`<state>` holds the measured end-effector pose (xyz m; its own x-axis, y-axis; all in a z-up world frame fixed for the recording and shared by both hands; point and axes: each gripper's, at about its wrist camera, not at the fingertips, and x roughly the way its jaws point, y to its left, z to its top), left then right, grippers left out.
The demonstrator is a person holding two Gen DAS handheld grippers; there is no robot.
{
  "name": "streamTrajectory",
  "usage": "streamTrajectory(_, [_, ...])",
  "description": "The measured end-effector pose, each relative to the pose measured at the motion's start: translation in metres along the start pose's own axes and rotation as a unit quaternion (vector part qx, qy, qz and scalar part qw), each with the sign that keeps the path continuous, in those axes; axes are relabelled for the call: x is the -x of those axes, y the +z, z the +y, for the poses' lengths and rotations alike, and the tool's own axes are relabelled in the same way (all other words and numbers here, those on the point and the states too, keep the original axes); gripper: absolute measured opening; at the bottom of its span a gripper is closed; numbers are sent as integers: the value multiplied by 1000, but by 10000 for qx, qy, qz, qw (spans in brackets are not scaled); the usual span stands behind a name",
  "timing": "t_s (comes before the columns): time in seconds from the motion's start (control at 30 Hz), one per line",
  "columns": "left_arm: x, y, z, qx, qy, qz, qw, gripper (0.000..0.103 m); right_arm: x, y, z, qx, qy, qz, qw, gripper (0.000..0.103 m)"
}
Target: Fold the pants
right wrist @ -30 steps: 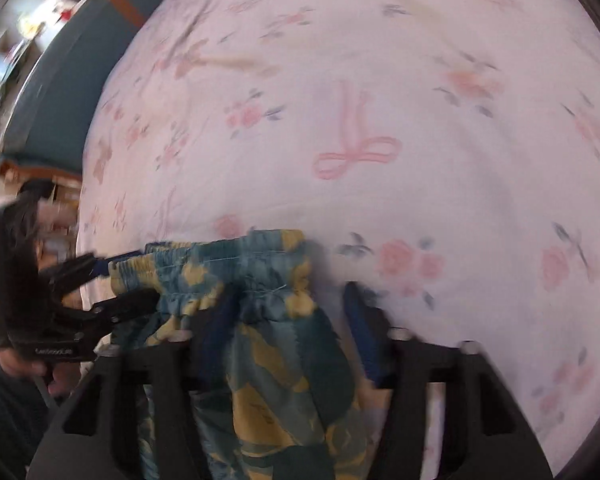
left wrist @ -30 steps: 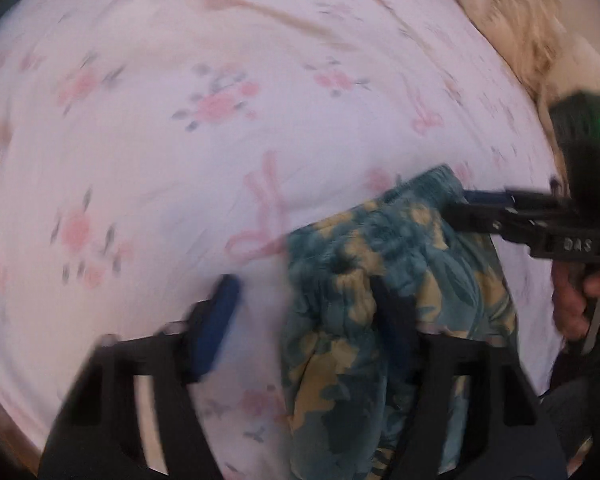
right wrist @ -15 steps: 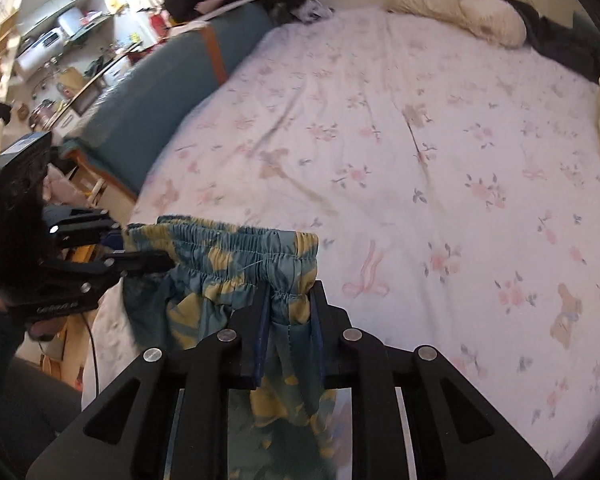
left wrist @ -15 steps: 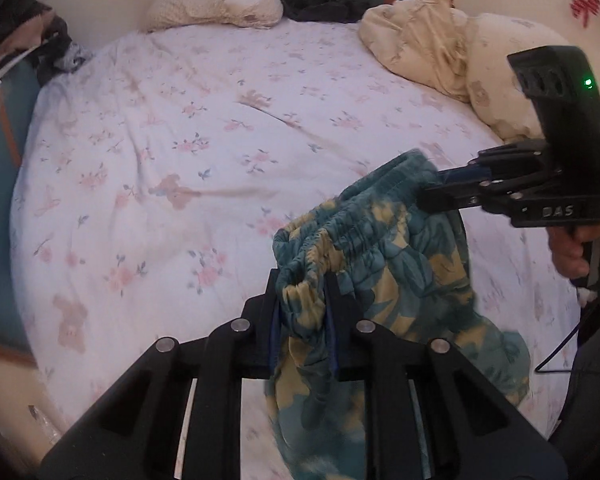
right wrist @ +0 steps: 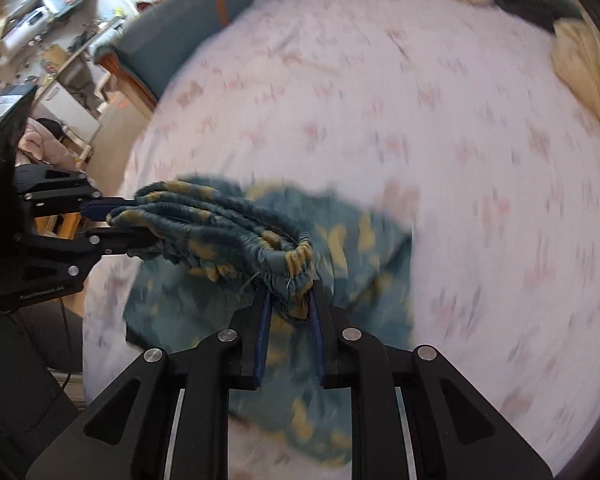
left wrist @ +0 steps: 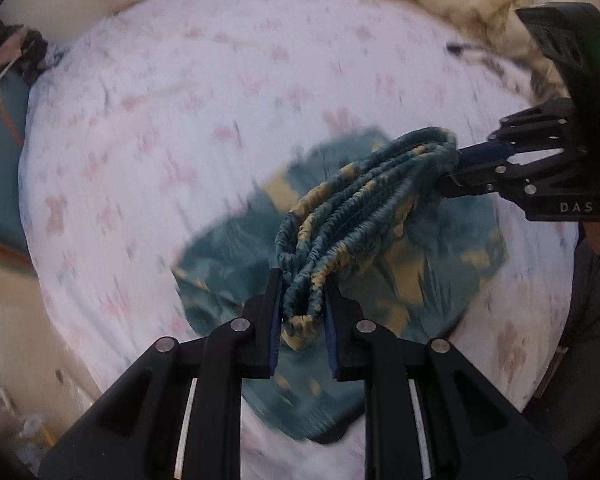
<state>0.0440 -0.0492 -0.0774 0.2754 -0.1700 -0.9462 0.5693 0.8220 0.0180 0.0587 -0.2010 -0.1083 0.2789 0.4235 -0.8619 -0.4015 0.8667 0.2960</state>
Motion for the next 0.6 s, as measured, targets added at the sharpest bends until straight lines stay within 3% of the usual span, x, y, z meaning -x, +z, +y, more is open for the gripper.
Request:
streamTrajectory(0.13, [-14,-28,-27,177,139,366,9991,21,-10,-38,-4,-949,-17,361,9948,19])
streamTrajectory(0.17, [-18,-36,-31,266,165,528,9981,23,-11,-47,-4,-1142,25,456,9924,23])
streamTrajectory(0.23, [-21,-47,-29,444,146,788,9958,37,-13,-63,-1,-1250,91,827,9887,24])
streamTrajectory(0.3, [-11,-56,-23,595,-11,803,9950,37,-8,-77,0,-1236,187,1078,9863,24])
streamTrajectory(0.37, [4,-57,-12,897,-35,523,9946,40,5,-84,-4,-1293,145,905,9874,24])
streamTrajectory(0.43, [18,-56,5,1384,-288,126,9899,51,18,-80,-13,-1406,104,474,9889,24])
streamTrajectory(0.5, [20,-54,16,1842,-192,-276,9823,50,24,-67,-16,-1377,186,19,9903,24])
streamTrajectory(0.6, [-7,-44,15,1965,41,-181,9803,45,8,-48,-6,-1192,294,-153,9923,24])
